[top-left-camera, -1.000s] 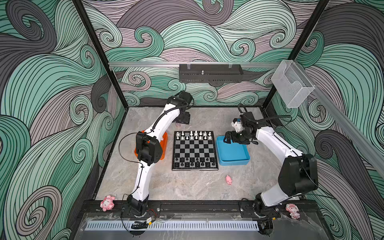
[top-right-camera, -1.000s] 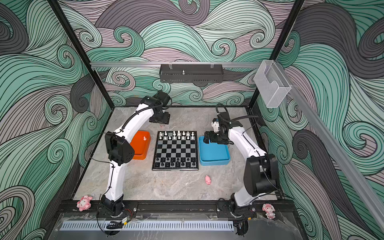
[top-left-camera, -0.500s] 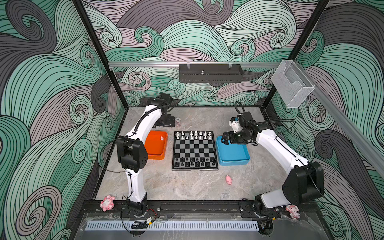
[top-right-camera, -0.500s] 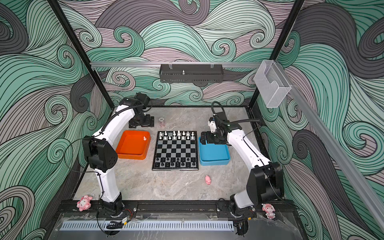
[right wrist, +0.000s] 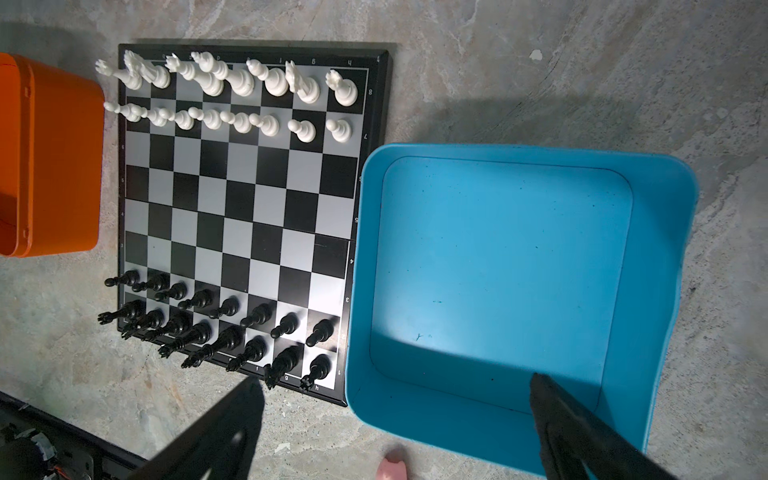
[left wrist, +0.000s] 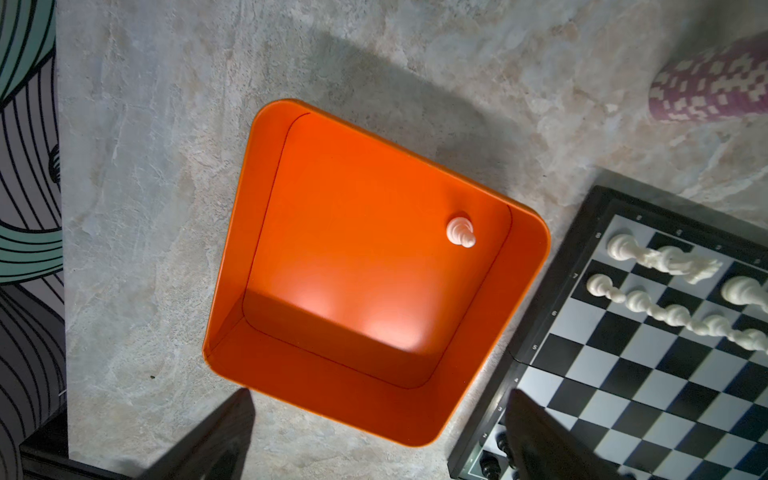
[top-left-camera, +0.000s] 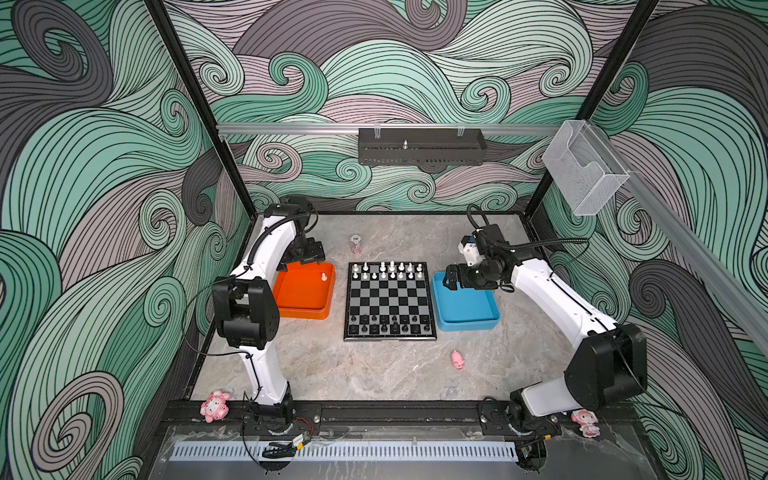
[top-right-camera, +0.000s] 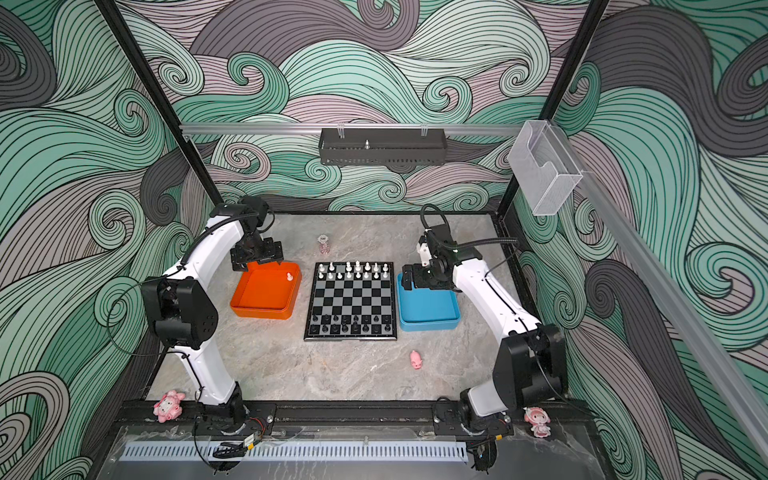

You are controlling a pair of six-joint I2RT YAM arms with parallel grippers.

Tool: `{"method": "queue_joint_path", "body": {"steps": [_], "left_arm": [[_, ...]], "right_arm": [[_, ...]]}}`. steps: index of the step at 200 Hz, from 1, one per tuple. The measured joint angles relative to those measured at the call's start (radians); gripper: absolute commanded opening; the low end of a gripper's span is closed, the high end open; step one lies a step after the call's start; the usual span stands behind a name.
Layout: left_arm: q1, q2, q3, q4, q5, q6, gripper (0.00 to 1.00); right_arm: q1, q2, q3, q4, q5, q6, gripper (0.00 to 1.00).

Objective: Set up the chess pieces on the board
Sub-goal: 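Lower the left gripper into the orange tray and close on the last white pawn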

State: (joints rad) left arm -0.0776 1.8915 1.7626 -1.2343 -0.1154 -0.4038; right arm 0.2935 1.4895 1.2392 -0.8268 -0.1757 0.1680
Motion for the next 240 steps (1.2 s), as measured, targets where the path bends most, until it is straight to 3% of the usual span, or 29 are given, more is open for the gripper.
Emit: {"method": "queue_joint_path", "body": {"steps": [78, 240], "left_arm": [[0.004, 0.154, 0.002, 0.051, 0.05, -0.01, 0.8], [-0.023, 0.285, 0.089, 0.133, 0.079, -0.032, 0.61]], "right_arm": [[-0.002, 0.054, 0.0, 0.0, 0.0, -0.023, 0.99], [-0.041, 0.117, 0.007, 0.012, -0.009, -0.06, 0.99]]}}
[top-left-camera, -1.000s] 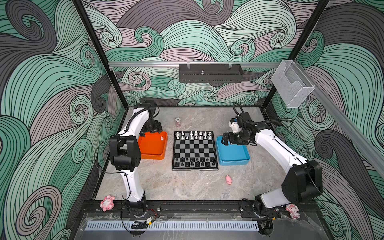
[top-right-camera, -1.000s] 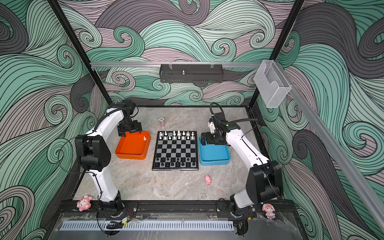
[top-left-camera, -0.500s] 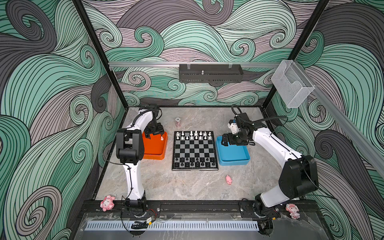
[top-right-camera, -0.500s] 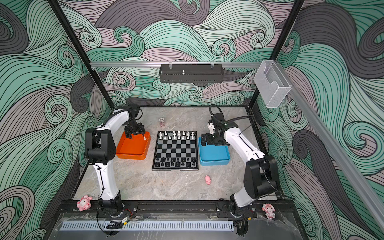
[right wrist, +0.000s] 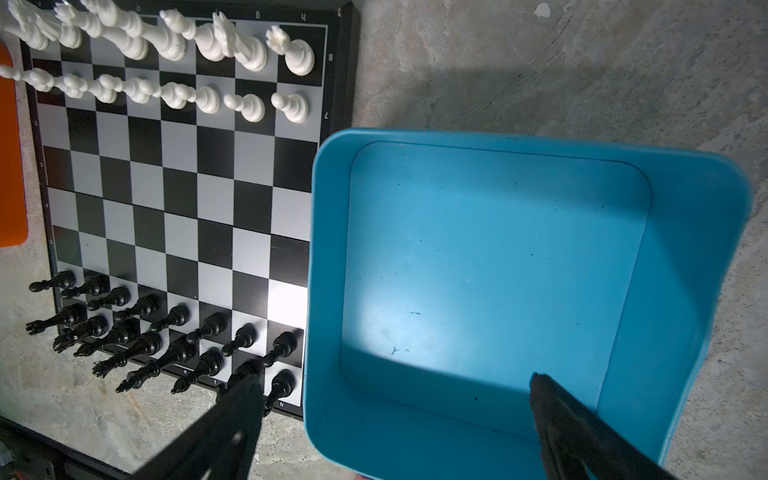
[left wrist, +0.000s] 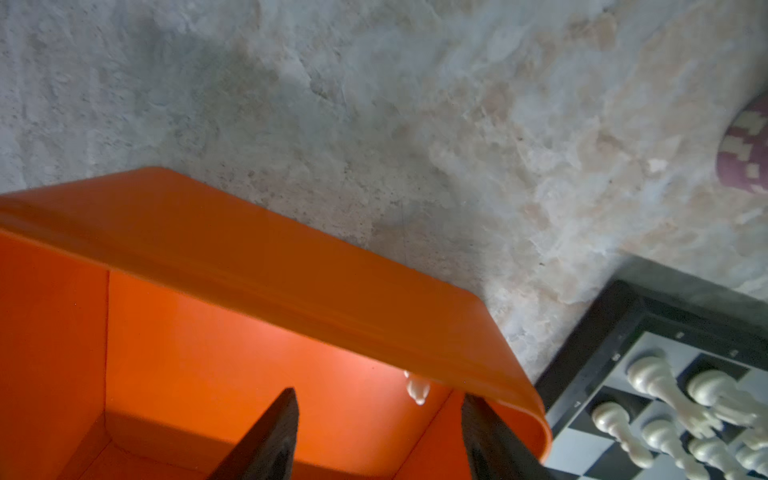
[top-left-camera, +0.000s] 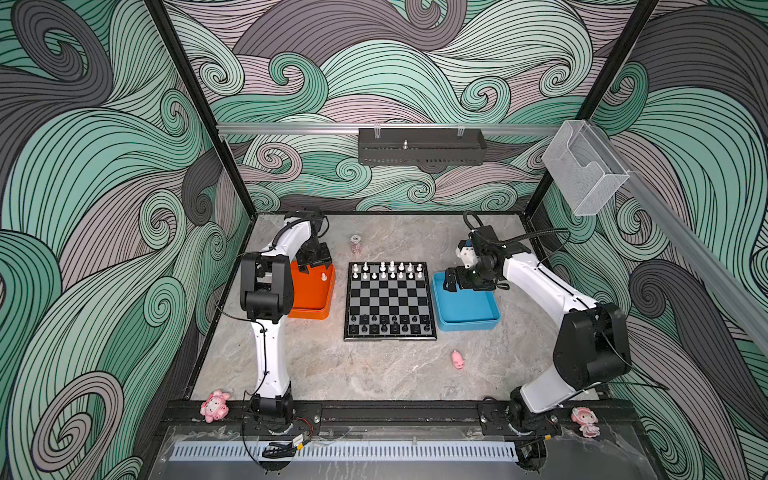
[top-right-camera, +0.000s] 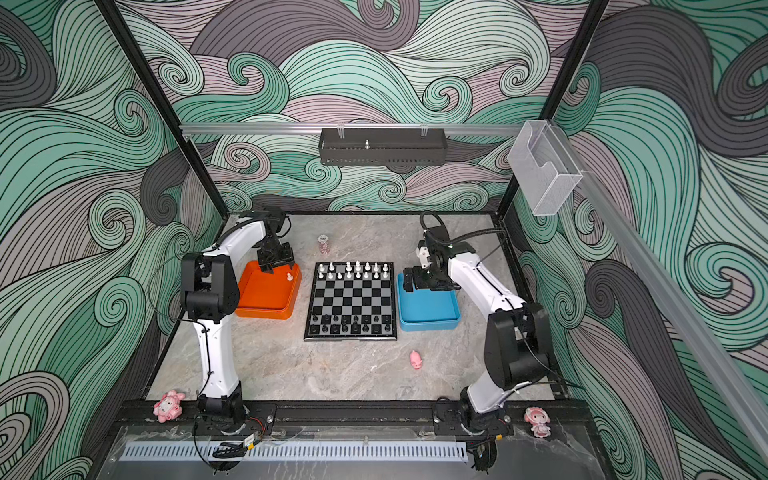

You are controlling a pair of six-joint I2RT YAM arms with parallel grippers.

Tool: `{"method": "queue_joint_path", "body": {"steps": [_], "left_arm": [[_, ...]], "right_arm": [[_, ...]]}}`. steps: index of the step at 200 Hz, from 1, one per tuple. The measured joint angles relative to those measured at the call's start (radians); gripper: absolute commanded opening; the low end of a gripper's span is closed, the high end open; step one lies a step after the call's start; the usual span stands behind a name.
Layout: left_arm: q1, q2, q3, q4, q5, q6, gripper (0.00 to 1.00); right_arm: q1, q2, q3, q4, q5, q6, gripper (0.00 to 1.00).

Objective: Set up the chess pieces on the board
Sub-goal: 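Lower the left gripper into the orange tray and close on the last white pawn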

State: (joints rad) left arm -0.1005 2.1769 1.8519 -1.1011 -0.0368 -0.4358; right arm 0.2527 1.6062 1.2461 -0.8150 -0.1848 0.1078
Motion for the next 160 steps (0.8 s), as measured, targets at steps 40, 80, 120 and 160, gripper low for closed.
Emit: {"method": "queue_joint_path", "body": {"steps": [40, 80, 120, 160], "left_arm": [[-0.007, 0.017, 0.0, 0.0, 0.0, -0.003, 0.56], [-0.01, 0.03, 0.0, 0.003, 0.0, -0.004, 0.5], [-0.018, 0.041, 0.0, 0.005, 0.0, -0.005, 0.43], [-0.019, 0.047, 0.0, 0.006, 0.0, -0.005, 0.36]], "right_arm": [[-0.006, 0.001, 0.0, 0.004, -0.003, -0.003, 0.99], [-0.01, 0.001, 0.0, 0.007, -0.007, -0.003, 0.99], [-0.012, 0.003, 0.0, 0.011, -0.009, -0.003, 0.99], [-0.012, 0.005, 0.0, 0.011, -0.012, -0.004, 0.99]]}}
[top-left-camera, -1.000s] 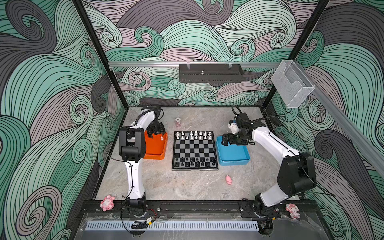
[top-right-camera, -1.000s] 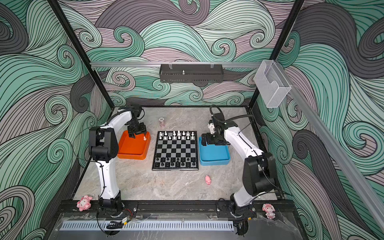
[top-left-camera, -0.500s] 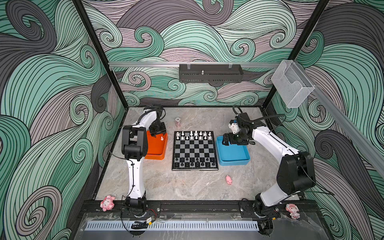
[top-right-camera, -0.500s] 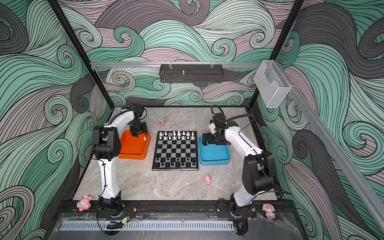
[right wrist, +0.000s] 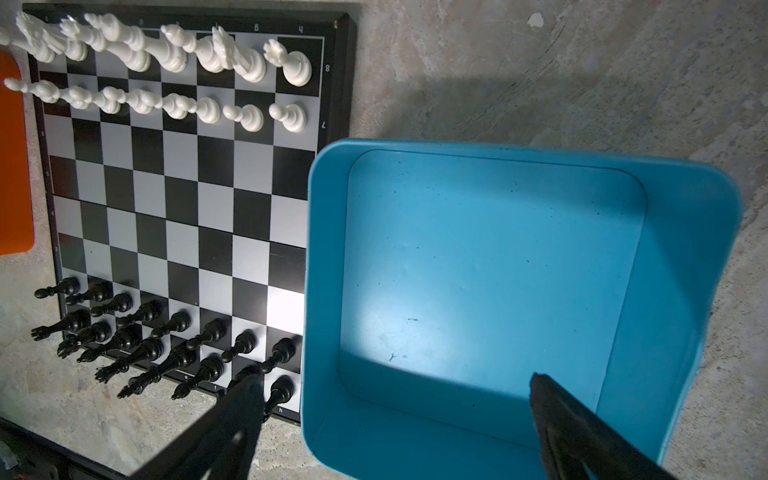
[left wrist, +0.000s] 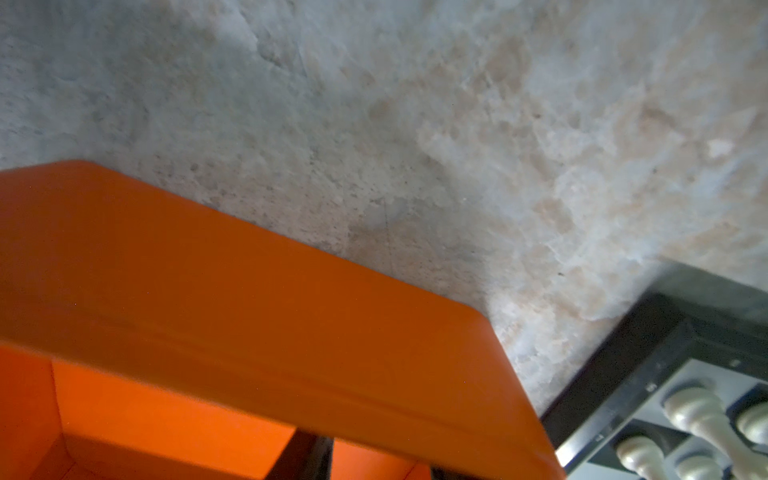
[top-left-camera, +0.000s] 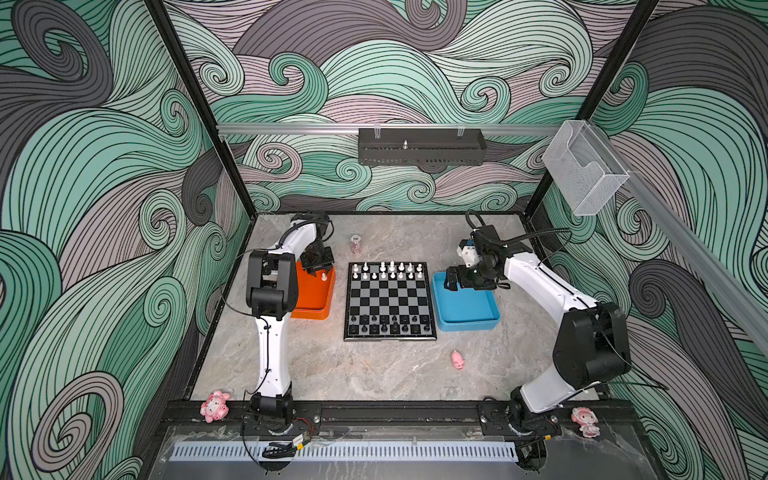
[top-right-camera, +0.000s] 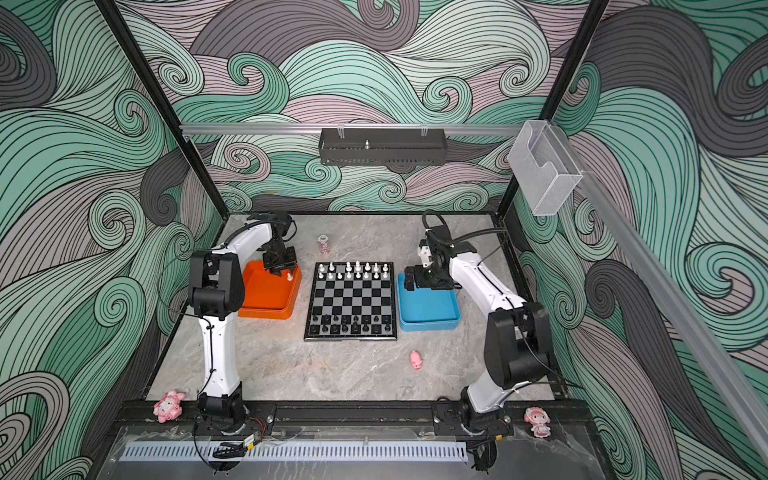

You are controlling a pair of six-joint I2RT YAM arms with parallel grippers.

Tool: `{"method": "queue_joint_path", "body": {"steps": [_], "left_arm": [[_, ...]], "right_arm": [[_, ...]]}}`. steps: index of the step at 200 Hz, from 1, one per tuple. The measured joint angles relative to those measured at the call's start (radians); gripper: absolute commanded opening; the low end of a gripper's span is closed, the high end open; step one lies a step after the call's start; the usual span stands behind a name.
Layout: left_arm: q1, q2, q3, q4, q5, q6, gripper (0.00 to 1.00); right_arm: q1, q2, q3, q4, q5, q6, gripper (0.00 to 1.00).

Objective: Set up the chess pieces on the board
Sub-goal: 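Lower the left gripper into the orange tray and close on the last white pawn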

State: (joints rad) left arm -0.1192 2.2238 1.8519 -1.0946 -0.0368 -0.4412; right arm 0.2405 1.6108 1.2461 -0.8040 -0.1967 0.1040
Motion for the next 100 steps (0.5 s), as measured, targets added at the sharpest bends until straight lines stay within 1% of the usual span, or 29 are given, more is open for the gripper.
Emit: {"method": "queue_joint_path", "body": {"steps": [36, 100], "left_arm": [[0.0, 0.001, 0.0, 0.006, 0.0, -0.001, 0.31], [-0.01, 0.021, 0.0, 0.011, 0.002, 0.0, 0.26]], "right_arm": [[-0.001, 0.0, 0.0, 0.0, -0.003, 0.0, 0.99], [-0.004, 0.005, 0.0, 0.0, -0.007, -0.002, 0.99]]}}
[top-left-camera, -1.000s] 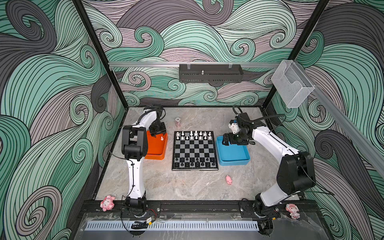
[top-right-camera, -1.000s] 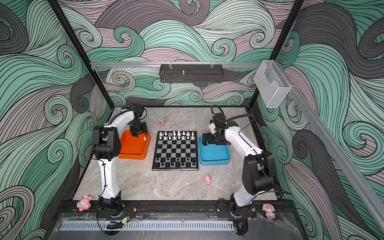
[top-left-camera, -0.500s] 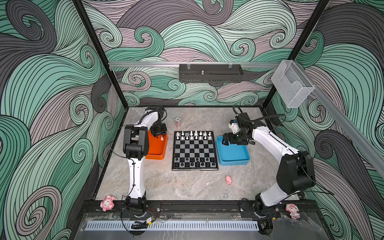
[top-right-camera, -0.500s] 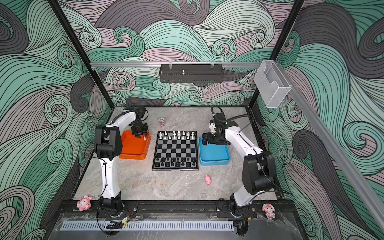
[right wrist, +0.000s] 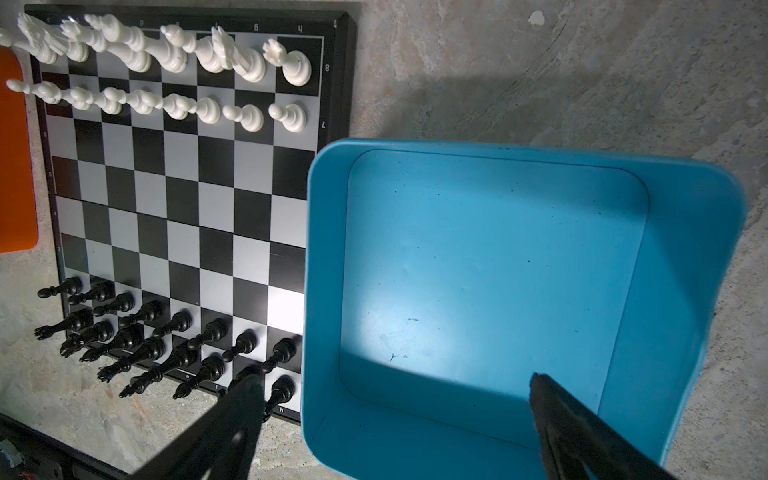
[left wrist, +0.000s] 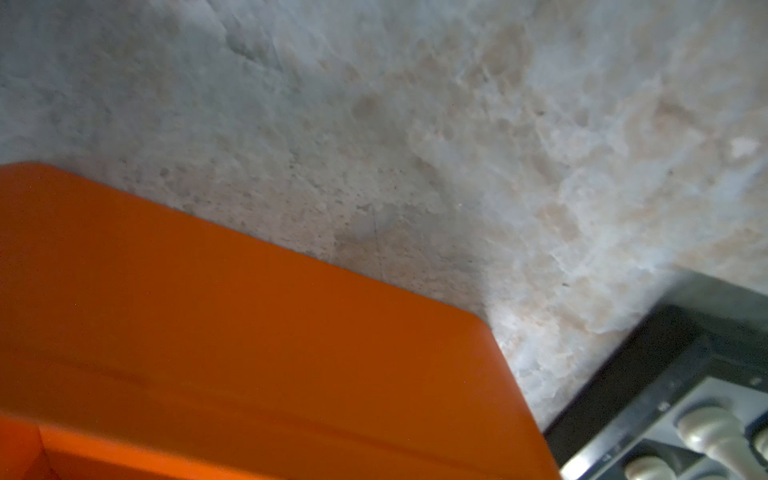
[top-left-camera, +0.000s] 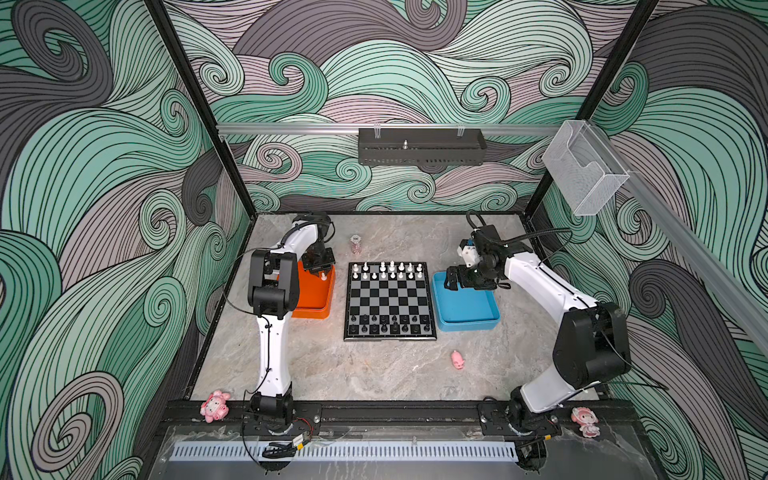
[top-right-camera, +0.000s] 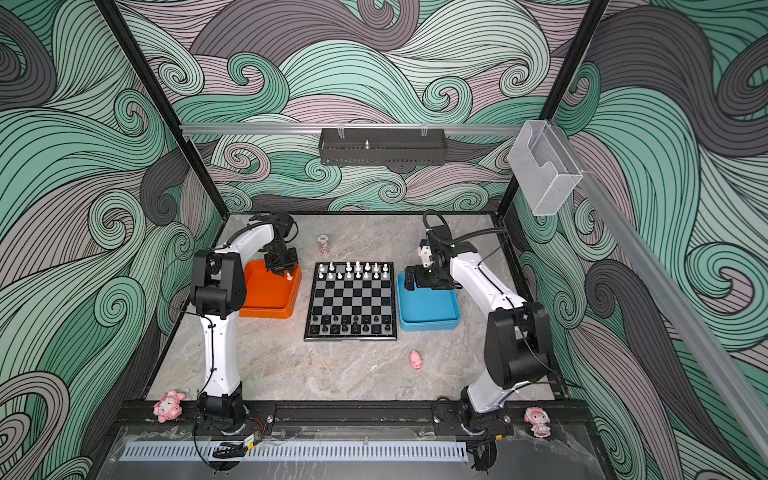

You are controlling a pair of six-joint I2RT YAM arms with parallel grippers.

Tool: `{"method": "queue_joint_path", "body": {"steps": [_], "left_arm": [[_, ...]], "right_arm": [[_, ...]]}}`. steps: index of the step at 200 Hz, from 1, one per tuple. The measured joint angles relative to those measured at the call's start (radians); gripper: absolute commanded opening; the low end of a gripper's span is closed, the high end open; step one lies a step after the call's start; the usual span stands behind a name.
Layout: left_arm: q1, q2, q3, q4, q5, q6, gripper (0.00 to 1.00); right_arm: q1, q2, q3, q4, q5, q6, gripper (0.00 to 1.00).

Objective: Set up the chess pieces on the board
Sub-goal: 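Lower the left gripper into the orange tray and close on the last white pawn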

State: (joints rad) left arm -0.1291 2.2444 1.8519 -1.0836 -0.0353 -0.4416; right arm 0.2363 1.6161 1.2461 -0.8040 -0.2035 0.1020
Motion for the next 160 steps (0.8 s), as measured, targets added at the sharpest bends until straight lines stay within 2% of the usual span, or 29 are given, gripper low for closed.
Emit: {"method": "queue_joint_path", "body": {"steps": [160], "left_arm": [[-0.005, 0.006, 0.013, 0.0, -0.006, 0.003, 0.22]], "right_arm": [[-0.001, 0.005, 0.0, 0.0, -0.004, -0.013, 0.99]]}}
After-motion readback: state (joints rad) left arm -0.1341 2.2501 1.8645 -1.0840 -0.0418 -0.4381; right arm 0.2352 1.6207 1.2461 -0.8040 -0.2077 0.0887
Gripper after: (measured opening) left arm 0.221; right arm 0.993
